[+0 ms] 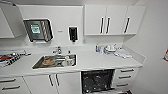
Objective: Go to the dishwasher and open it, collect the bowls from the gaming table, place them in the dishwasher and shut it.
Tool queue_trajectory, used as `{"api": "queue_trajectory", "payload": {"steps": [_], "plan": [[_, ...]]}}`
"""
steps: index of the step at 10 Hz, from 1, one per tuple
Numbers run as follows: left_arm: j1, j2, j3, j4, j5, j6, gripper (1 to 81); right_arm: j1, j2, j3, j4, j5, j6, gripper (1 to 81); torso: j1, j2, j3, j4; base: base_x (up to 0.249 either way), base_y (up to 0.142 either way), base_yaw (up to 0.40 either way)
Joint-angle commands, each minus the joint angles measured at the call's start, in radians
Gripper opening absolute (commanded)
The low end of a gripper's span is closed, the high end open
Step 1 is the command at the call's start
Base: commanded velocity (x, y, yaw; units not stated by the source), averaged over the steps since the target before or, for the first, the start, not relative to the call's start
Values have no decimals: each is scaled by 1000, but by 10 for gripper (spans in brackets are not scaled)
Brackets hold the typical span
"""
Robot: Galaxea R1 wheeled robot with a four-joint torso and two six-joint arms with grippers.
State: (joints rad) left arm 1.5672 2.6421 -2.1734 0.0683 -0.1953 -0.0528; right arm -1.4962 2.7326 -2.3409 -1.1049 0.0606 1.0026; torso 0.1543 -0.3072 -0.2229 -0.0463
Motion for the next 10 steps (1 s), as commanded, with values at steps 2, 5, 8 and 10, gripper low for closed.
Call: {"api": "queue_trajectory", "payload": {"steps": [2, 5, 8, 10], "plan": [[-25, -20, 9, 16, 50, 2, 811, 39, 0, -44, -15, 30, -4, 811, -85, 131, 129, 0, 0, 0, 0], [-25, -16, 9, 18, 50, 7, 811, 38, 6, -69, -13, 30, -4, 811, -81, 121, 121, 0, 0, 0, 0], [-25, 21, -34, 7, 50, 2, 811, 41, 49, -127, -6, 24, -1, 811, -92, 131, 132, 0, 0, 0, 0], [-25, 91, -161, 4, 54, -4, 811, 32, 124, -254, -6, 25, 5, 811, -93, 130, 132, 0, 0, 0, 0]]}}
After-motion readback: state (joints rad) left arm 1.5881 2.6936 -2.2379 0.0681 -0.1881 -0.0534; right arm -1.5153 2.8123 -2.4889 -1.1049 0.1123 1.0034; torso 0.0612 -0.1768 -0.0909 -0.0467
